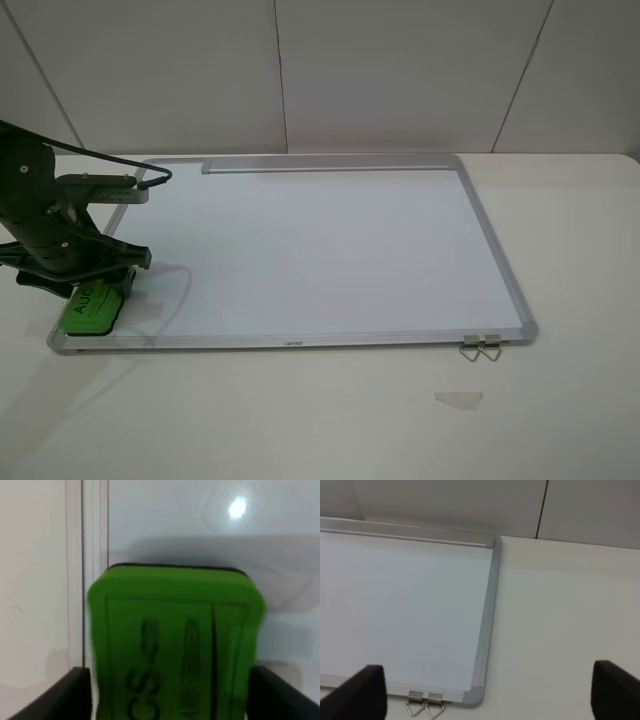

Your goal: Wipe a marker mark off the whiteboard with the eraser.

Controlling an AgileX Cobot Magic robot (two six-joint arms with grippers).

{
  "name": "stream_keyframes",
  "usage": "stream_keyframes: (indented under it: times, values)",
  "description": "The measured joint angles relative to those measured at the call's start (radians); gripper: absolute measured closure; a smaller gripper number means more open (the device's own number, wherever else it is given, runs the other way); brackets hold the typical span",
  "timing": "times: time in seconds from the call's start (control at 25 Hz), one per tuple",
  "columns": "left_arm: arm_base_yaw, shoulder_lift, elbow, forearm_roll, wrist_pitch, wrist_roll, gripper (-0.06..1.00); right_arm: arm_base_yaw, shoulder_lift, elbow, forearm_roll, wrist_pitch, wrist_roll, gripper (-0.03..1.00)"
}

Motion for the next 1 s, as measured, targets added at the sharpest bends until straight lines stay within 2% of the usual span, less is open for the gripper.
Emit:
stream_keyframes:
  times: [0.12,0.36,0.48,0.56,0.72,0.84,0.92,1.0]
  values:
    - [0.0,0.0,0.0,0.0,0.021,0.0,0.19,0.0,0.0,0.0,0.0,0.0,0.0,0.15]
    - [0.0,-0.001,0.0,-0.003,0.067,0.0,0.18,0.0,0.0,0.0,0.0,0.0,0.0,0.15]
    - [0.005,-0.001,-0.027,-0.022,0.137,0.007,0.18,0.0,0.0,0.0,0.0,0.0,0.0,0.15]
    - [0.016,-0.001,-0.076,-0.034,0.22,0.032,0.18,0.0,0.0,0.0,0.0,0.0,0.0,0.15]
    - [0.064,-0.001,-0.204,-0.073,0.447,0.176,0.18,0.0,0.0,0.0,0.0,0.0,0.0,0.15]
    - [0.125,-0.001,-0.301,-0.157,0.611,0.339,0.18,0.0,0.0,0.0,0.0,0.0,0.0,0.15]
    - [0.163,-0.001,-0.346,-0.204,0.677,0.408,0.18,0.0,0.0,0.0,0.0,0.0,0.0,0.15]
    - [0.18,-0.005,-0.378,-0.214,0.723,0.454,0.18,0.0,0.0,0.0,0.0,0.0,0.0,0.15]
